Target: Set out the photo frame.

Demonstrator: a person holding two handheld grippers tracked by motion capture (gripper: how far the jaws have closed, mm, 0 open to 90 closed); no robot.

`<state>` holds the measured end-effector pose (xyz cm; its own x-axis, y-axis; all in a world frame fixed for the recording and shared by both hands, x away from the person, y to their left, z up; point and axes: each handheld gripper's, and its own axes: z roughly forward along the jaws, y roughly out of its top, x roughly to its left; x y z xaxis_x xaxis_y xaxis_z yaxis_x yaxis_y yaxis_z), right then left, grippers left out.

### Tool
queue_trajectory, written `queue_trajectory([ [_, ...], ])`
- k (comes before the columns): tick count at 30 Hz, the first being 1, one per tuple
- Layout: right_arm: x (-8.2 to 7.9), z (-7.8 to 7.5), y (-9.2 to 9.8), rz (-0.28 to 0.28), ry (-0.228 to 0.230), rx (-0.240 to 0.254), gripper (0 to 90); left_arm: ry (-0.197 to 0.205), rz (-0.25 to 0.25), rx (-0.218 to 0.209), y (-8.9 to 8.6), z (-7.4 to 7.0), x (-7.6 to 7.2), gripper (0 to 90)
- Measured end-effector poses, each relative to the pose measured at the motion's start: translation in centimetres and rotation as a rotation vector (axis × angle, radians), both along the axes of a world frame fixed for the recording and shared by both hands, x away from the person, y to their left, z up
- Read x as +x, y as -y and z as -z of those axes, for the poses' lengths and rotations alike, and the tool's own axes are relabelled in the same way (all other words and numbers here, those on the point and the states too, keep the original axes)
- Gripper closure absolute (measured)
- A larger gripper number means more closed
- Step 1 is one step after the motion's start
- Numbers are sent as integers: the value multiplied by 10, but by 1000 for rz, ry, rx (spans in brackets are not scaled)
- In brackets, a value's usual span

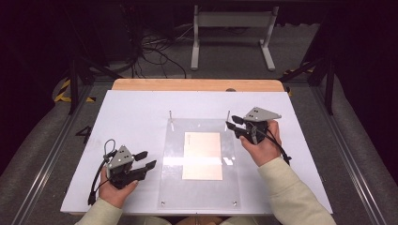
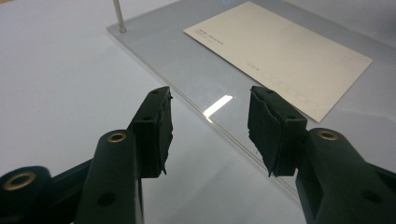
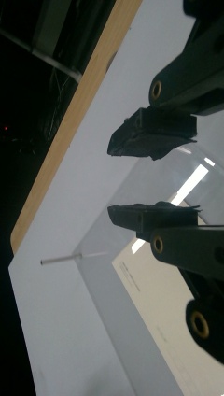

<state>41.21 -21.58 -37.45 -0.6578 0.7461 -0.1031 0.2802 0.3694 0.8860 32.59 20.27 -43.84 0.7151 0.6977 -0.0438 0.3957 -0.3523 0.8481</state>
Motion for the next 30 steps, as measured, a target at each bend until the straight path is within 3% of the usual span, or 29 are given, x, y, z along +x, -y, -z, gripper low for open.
queue_trajectory([
  [2,12,4,3,37,1,8,584,-7,-11,-1,-2,0,-2,501],
  [7,37,17,5,113,-31,30,590,2,-16,-5,-6,0,-4,496],
  [9,46,23,4,141,-71,57,589,-2,-12,-1,-5,0,-4,494],
  [17,67,44,0,164,-112,37,675,-8,12,5,-1,2,-3,494],
  [22,76,46,-2,167,-125,22,765,-12,27,6,1,3,-3,494],
  [24,79,48,-4,169,-138,-22,845,-10,33,3,2,4,-2,493],
  [30,82,46,-8,172,-155,-46,853,-15,37,3,3,3,-3,492],
])
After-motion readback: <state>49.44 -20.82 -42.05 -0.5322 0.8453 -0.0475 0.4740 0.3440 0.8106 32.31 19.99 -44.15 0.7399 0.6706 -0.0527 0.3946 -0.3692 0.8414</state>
